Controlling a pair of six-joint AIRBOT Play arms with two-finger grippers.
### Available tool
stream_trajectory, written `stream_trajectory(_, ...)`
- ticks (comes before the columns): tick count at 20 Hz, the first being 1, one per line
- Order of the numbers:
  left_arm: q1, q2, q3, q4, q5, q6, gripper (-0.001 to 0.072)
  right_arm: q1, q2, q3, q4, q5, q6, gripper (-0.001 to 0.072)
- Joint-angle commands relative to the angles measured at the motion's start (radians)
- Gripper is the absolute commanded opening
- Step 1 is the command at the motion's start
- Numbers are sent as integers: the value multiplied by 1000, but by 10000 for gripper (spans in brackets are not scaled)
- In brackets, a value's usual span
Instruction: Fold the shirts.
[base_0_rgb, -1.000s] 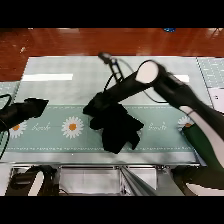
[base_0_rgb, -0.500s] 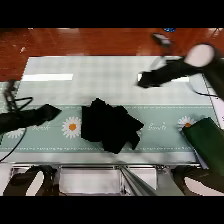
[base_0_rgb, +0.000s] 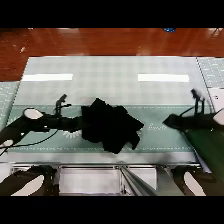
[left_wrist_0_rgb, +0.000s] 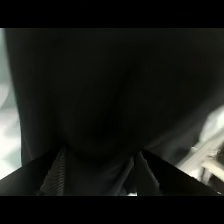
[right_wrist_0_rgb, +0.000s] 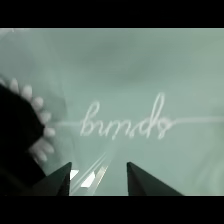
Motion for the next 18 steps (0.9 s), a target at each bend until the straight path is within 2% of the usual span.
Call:
stream_trajectory(1,-122,-96,45,-40,127,43,506,11,43,-172,144,-14,-22,407)
stream_trajectory(2,-129,-106,68,-39,126,43,490,42,43,-192,164,-15,-21,407)
stream_trajectory(4,-121,-112,104,-39,119,45,58,130,43,-204,182,-28,-11,407)
stream_trajectory(5,-117,-112,120,-37,118,45,25,181,43,-204,181,-57,8,407)
stream_trajectory(9,-84,-112,144,-37,72,44,25,350,36,-204,206,-182,102,407)
stream_trajectory(13,-77,-111,144,-32,56,44,25,512,-85,-204,325,-322,96,407)
stream_trajectory(16,-77,-111,144,-32,51,43,25,613,-196,-199,435,-434,53,399)
stream_trajectory(17,-77,-111,145,-32,51,44,25,633,-229,-180,457,-452,23,328)
stream_trajectory(18,-72,-109,148,-32,49,44,25,642,-254,-150,459,-455,-5,199)
